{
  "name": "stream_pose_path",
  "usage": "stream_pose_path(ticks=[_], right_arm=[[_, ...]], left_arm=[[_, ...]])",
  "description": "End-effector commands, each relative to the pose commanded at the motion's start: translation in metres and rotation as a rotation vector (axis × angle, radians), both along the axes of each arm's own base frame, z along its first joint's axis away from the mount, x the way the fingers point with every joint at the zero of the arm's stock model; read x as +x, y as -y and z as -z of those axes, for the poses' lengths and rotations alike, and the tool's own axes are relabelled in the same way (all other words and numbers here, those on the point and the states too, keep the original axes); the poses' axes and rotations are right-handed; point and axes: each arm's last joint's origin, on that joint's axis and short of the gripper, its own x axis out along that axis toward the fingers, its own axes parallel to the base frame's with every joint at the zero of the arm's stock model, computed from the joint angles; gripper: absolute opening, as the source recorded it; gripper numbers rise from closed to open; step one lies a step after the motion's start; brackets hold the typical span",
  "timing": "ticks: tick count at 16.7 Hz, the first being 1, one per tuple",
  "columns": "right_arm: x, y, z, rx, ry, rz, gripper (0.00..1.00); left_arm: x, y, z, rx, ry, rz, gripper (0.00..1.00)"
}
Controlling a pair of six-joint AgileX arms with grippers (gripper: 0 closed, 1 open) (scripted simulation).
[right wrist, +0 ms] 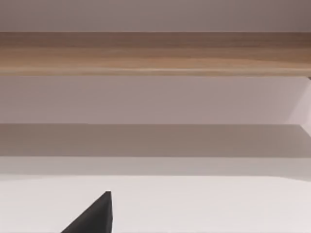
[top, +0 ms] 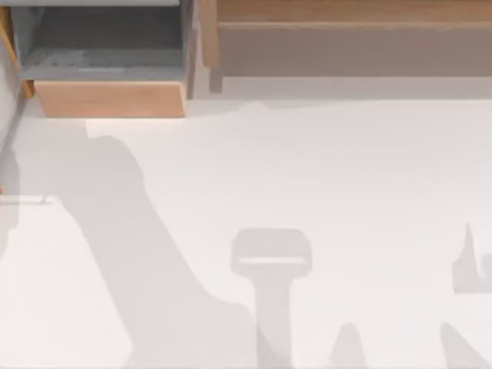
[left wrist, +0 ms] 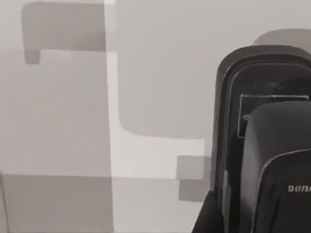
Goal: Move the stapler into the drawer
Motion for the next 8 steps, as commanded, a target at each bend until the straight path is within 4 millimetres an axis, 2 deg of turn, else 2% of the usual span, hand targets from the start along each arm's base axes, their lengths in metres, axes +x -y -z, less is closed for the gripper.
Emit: stream_pose_path(ticks=[8], right_arm=[[0.0000, 0.0000, 0.0000, 0.000, 0.000, 0.000, 1.00]], left_arm=[[-0.0008, 0.0053, 0.0063, 0.007, -0.029, 0.018, 0.00]])
